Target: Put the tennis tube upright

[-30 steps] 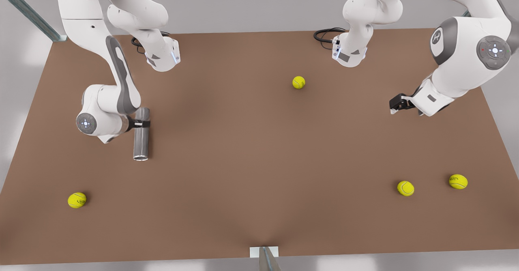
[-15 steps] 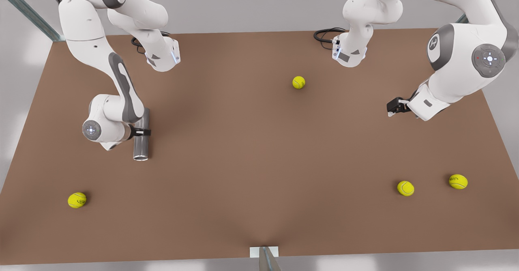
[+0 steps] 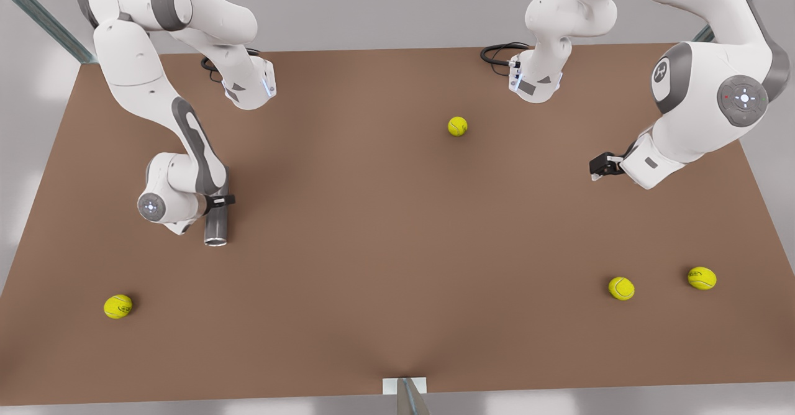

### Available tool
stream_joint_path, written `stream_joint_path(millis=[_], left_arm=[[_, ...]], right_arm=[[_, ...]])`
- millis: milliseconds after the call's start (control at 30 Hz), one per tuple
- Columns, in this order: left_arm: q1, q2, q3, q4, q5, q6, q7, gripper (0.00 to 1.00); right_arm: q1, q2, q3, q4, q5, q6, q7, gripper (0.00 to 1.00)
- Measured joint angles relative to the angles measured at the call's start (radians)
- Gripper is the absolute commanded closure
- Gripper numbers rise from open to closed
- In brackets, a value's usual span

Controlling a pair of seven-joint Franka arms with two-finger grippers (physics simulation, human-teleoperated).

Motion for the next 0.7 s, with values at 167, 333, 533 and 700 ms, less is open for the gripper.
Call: stream_joint_path(millis=[167, 333, 533, 700], left_arm=[[-0.001, 0.000, -0.001, 0.000, 0.000, -0.001, 0.000, 0.00], [0.002, 0.003, -0.001, 0.000, 0.000, 0.000, -0.001, 0.00], [0.005, 0.012, -0.001, 0.000, 0.000, 0.002, -0.001, 0.00], [0.005, 0.024, -0.001, 0.001, -0.001, 0.003, -0.002, 0.00]], right_arm=[[0.000, 0.001, 0.000, 0.005, 0.009, -0.008, -0.041, 0.40], [0.115, -0.010, 0.000, 0.190, 0.019, -0.103, -0.067, 0.38], [0.610, 0.237, -0.001, 0.850, 0.058, -0.268, -0.092, 0.37], [0.879, 0.383, -0.001, 1.063, -0.018, -0.249, -0.151, 0.38]])
